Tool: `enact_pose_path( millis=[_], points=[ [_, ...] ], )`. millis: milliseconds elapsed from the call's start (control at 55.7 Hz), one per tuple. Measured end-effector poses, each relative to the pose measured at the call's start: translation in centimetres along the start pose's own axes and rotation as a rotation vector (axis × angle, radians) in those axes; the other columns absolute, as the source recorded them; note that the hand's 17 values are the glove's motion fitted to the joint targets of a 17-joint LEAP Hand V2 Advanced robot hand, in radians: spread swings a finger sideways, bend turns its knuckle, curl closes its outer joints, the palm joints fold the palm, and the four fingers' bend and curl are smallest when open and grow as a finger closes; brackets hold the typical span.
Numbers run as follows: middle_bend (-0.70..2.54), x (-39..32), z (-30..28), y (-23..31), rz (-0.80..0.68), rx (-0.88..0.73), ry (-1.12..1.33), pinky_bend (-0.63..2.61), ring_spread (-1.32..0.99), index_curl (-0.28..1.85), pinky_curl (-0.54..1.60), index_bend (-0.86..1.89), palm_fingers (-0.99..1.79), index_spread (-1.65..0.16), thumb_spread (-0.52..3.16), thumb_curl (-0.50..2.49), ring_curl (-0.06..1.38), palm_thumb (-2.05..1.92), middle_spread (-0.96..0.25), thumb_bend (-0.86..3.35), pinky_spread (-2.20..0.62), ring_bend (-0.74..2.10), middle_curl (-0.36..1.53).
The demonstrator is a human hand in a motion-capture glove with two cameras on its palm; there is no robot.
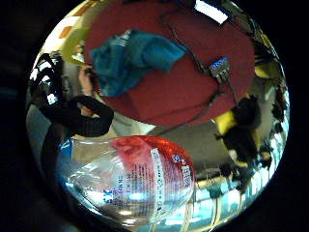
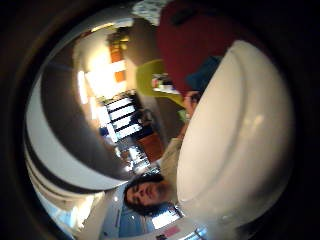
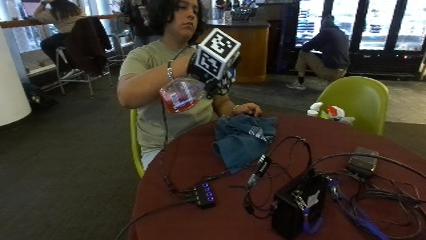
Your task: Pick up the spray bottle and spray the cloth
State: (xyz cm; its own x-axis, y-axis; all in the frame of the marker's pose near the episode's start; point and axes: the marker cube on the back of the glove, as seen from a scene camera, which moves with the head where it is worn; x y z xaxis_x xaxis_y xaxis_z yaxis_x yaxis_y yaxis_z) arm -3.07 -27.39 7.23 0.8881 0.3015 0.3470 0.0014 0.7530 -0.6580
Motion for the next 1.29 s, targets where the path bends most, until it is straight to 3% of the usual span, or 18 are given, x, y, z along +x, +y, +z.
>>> enact_pose_path(
  millis=[395, 629, 790, 1060, 1293],
  points=[
    [0.55, -0.3, 9.1, -8.7, 0.192, -0.391, 0.278, 0.41, -0.22, 0.54, 0.43, 0.26, 1.32, -0.28, 0.25, 0.73, 0.48, 1.01, -0.20, -0.03, -0.26, 0.57, 0.53],
    [0.55, -0.9, 10.2, -10.2, 0.195, -0.410, 0.275, 0.40, -0.22, 0.55, 0.43, 0.25, 1.31, -0.29, 0.26, 0.75, 0.48, 1.01, -0.20, -0.03, -0.26, 0.57, 0.53],
    [0.54, -3.8, 6.9, -10.0, 0.044, -0.256, 0.097, 0.40, -0.21, 0.56, 0.43, 0.25, 1.31, -0.28, 0.27, 0.75, 0.49, 1.02, -0.20, -0.03, -0.26, 0.57, 0.53],
    [0.53, -10.3, 1.1, -10.4, -0.349, 0.102, -0.245, 0.40, -0.21, 0.56, 0.43, 0.25, 1.31, -0.28, 0.28, 0.76, 0.49, 1.02, -0.19, -0.03, -0.26, 0.56, 0.53],
    [0.54, -15.8, 3.9, -13.7, -0.716, 0.181, -0.578, 0.40, -0.21, 0.57, 0.43, 0.23, 1.30, -0.28, 0.28, 0.76, 0.49, 1.03, -0.19, -0.02, -0.26, 0.57, 0.53]
  ],
)
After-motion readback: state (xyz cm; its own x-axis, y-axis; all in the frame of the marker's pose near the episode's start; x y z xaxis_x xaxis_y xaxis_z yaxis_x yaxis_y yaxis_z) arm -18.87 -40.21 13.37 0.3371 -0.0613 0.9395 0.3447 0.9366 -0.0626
